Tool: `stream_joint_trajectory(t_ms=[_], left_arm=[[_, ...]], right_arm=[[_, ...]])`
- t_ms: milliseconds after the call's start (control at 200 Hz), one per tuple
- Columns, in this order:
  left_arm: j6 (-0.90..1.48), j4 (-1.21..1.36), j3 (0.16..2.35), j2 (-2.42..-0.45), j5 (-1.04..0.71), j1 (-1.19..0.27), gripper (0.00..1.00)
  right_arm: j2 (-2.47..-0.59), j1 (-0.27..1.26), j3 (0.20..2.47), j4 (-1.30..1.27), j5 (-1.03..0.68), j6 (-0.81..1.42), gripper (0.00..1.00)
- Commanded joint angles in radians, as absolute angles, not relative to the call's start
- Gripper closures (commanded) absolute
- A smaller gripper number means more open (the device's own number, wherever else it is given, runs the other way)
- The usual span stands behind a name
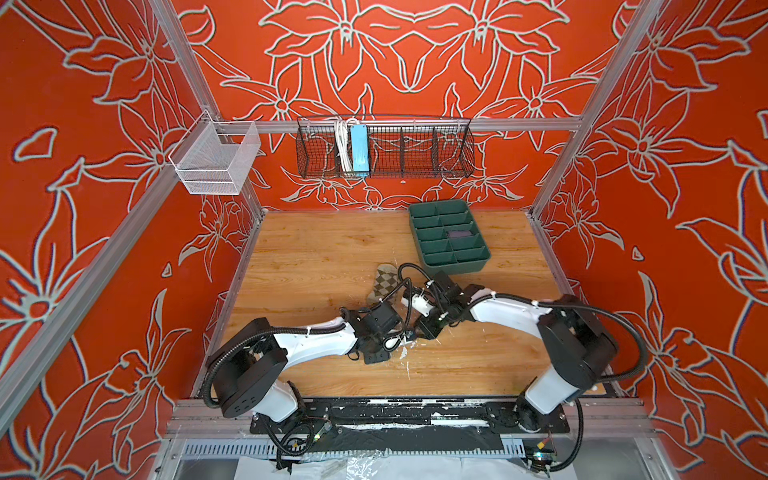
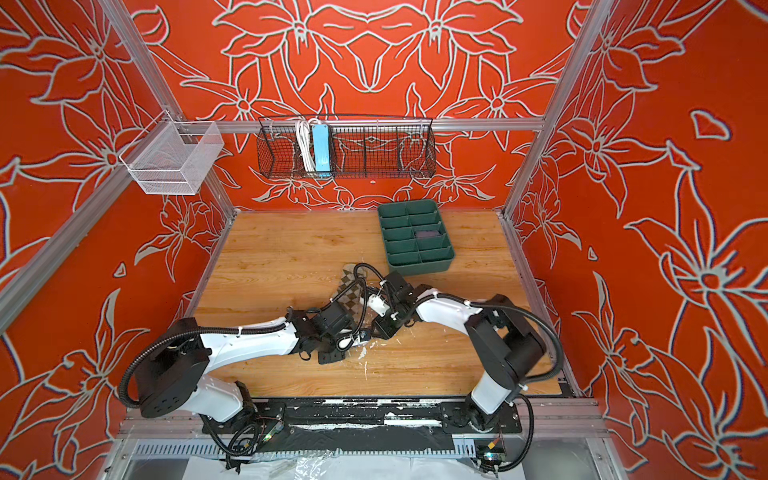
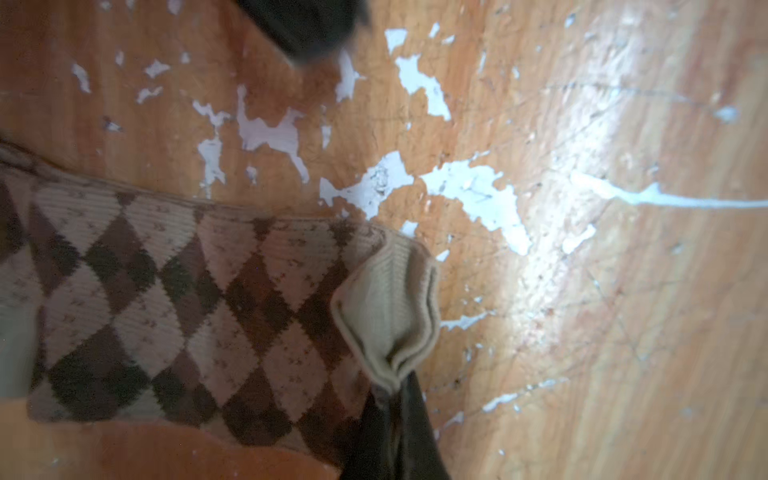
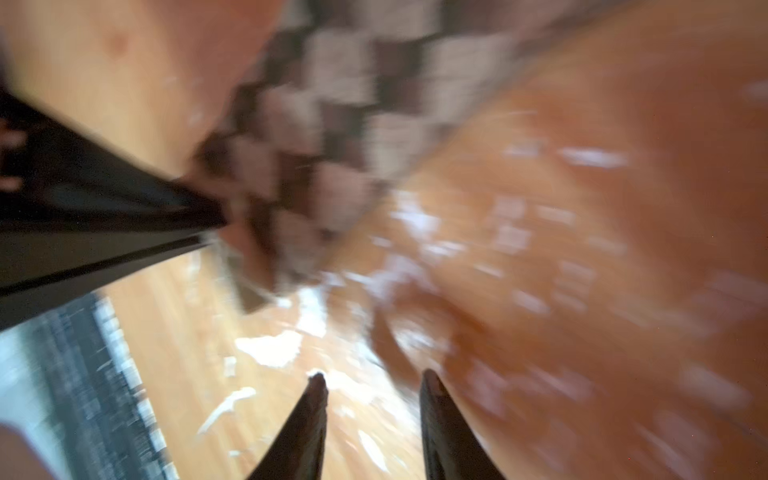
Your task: Roll the socks
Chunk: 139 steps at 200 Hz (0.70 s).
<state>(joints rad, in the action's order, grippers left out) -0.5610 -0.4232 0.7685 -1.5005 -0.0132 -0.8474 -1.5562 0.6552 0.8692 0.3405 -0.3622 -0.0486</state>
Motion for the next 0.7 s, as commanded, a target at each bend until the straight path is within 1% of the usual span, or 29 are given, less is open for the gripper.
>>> stream_joint_trajectory(t_ms=[0,75,150,170,205,265,335,375,420,555,691], left_arm=[[-0.569,-0.552,0.810,-1.528,-0.177,-0.803,1.00],[-0.575,-0.599,0.847,-1.545,-0.273,-0.764,1.00],[-0.581,-0.653,0.892,-1.579,-0.364,-0.716,1.00],[-0.585,-0.668,0.904,-1.592,-0.385,-0.704,1.00],[-0.587,-0.695,0.928,-1.617,-0.416,-0.687,1.00],[-0.587,-0.735,0.971,-1.657,-0.456,-0.659,1.00],[-0.577,-0.770,1.015,-1.699,-0.490,-0.629,1.00],[-0.577,-0.792,1.037,-1.721,-0.515,-0.611,1.00],[-0.568,-0.807,1.057,-1.741,-0.533,-0.595,1.00],[-0.558,-0.825,1.089,-1.781,-0.561,-0.556,1.00],[-0.558,-0.831,1.096,-1.803,-0.577,-0.536,1.00]], right_arm=[[-1.356,0.644,0.811,0.266,0.003,0.051,0.61],[-1.179,0.644,0.728,0.184,0.112,0.058,0.62],[-1.000,0.644,0.618,0.057,0.096,0.006,0.63],[-0.956,0.644,0.585,0.017,0.082,-0.002,0.63],[-0.883,0.644,0.526,-0.048,0.043,-0.024,0.60],[-0.782,0.644,0.440,-0.144,-0.083,-0.094,0.60],[-0.709,0.650,0.400,-0.156,-0.193,-0.136,0.59],[-0.696,0.663,0.407,-0.116,-0.223,-0.160,0.59],[-0.699,0.704,0.419,-0.078,-0.209,-0.196,0.57],[-0.793,0.934,0.428,-0.056,-0.038,-0.443,0.41],[-0.942,1.045,0.436,-0.089,0.069,-0.591,0.37]])
